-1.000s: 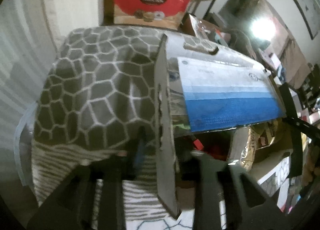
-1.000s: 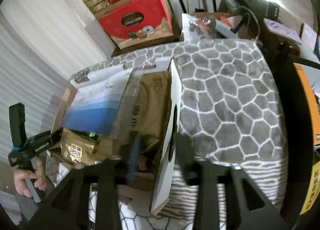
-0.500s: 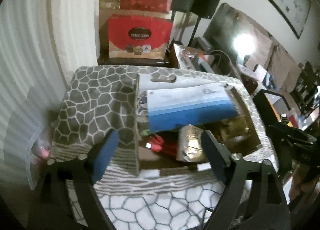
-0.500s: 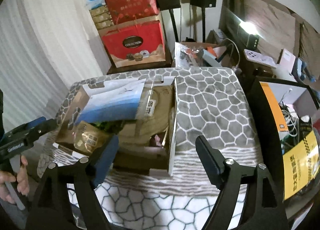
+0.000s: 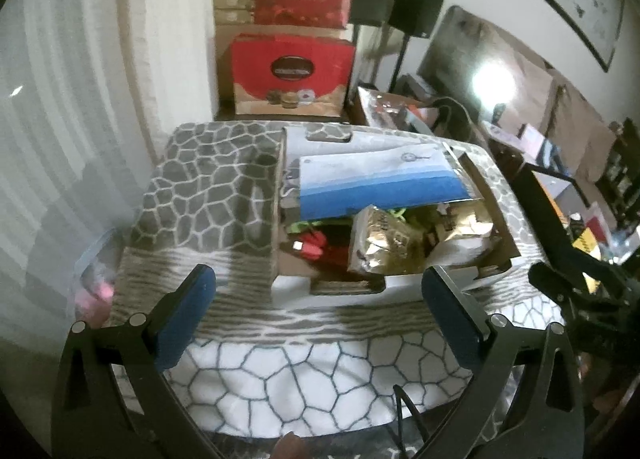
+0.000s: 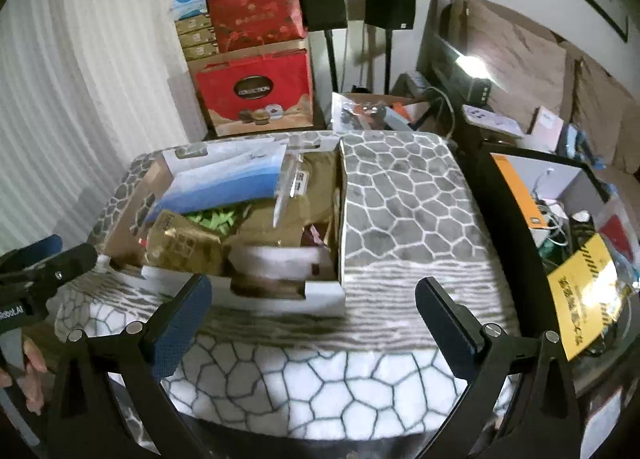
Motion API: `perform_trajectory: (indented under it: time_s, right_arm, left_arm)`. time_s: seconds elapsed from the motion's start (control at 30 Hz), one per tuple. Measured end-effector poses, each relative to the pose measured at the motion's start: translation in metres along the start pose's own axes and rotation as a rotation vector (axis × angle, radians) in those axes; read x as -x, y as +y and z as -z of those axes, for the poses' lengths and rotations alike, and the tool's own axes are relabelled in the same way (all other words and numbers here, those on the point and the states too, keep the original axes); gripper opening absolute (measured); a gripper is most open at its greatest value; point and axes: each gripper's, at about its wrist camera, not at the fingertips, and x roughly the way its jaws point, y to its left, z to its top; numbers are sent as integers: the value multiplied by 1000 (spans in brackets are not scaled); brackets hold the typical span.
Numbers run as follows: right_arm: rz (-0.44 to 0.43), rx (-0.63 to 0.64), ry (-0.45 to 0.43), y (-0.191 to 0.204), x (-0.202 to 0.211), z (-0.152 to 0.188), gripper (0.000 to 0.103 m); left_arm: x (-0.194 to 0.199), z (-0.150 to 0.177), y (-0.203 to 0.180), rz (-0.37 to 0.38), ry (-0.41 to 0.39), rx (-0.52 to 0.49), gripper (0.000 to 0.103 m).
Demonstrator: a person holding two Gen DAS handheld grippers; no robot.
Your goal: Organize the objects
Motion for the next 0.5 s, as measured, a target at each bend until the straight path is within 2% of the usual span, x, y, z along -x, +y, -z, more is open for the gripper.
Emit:
perform_trajectory:
  time_s: [0.27, 0.5]
  right_arm:
    - [25, 24, -26, 11, 16, 10, 103]
    - [36, 34, -48, 17, 22, 11, 103]
  left_arm:
    - [10, 11, 1, -66, -5, 7, 103]
    - [18, 14, -2, -72, -25, 6, 103]
